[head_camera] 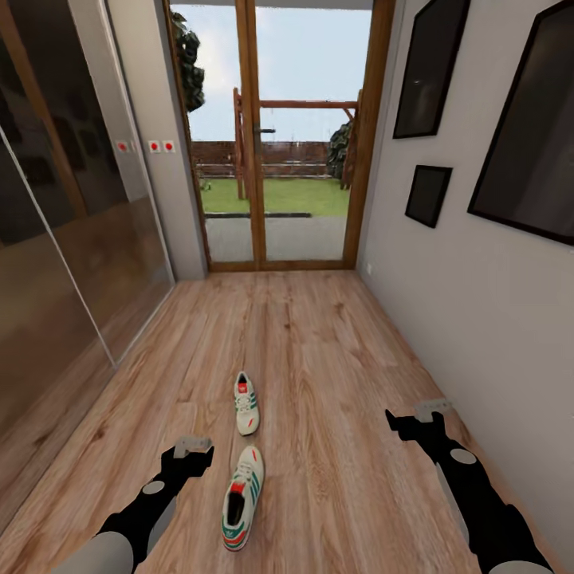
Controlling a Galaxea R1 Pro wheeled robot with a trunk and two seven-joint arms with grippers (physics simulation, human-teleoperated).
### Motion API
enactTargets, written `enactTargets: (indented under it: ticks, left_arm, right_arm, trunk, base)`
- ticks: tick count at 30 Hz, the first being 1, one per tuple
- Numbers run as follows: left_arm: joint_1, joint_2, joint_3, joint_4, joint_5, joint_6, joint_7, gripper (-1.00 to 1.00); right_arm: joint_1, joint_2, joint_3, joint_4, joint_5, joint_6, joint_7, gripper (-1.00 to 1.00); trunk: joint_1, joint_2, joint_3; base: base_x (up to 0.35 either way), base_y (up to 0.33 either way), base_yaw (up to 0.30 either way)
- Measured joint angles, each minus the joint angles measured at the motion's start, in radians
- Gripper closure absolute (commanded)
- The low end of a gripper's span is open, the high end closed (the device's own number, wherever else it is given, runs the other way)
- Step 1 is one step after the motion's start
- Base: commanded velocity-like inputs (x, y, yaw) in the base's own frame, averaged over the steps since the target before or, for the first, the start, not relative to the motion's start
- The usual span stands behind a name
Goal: Pick up the two gym shoes and the two sandals from the corridor floor and place them onto the hallstand (shoe rack) in the corridor, making sure they are on the rack and not on the floor. Arrange them so the two gym shoes are next to each other and the two sandals are next to each other.
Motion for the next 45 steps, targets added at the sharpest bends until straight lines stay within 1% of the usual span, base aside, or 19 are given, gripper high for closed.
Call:
enactTargets:
  ticks: [4, 11, 12, 16, 32, 45]
  left_arm:
    - [0.000, 0.000, 0.000, 0.000, 0.000, 0.000, 0.000, -1.00]
    - [0.000, -0.001, -0.001, -0.001, 0.000, 0.000, -0.013, -1.00]
    - [0.000, 0.000, -0.002, 0.000, 0.001, 0.000, -0.026, -1.00]
    - [0.000, -0.001, -0.002, 0.001, 0.000, 0.000, -0.036, -1.00]
    - [0.001, 0.000, -0.001, 0.001, 0.000, 0.000, -0.039, -1.00]
    - [0.002, 0.000, -0.002, 0.001, -0.002, 0.000, -0.039, -1.00]
  right_arm:
    - [0.000, 0.000, 0.000, 0.000, 0.000, 0.001, 0.000, -1.00]
    - [0.000, 0.001, 0.001, -0.003, 0.000, 0.001, -0.003, -1.00]
    - [0.000, 0.001, 0.001, -0.004, 0.000, 0.001, -0.003, -1.00]
    - [0.000, 0.001, 0.000, -0.006, 0.000, 0.001, -0.004, -1.00]
    - [0.000, 0.002, -0.002, -0.005, 0.000, 0.002, -0.006, -1.00]
    - [0.000, 0.002, -0.003, -0.003, 0.000, 0.002, -0.006, -1.00]
  trunk:
    - [0.000, 0.000, 0.000]
    - [0.001, 0.000, 0.000]
    - [0.004, -0.007, -0.003]
    - [0.020, -0.035, -0.016]
    - [0.081, -0.147, -0.086]
    - [0.087, -0.150, -0.157]
  base:
    - [0.196, 0.000, -0.184]
    - [0.035, 0.000, -0.034]
    - [0.004, 0.000, -0.004]
    - [0.001, 0.000, -0.001]
    - [0.000, 0.000, 0.000]
    - [0.000, 0.000, 0.000]
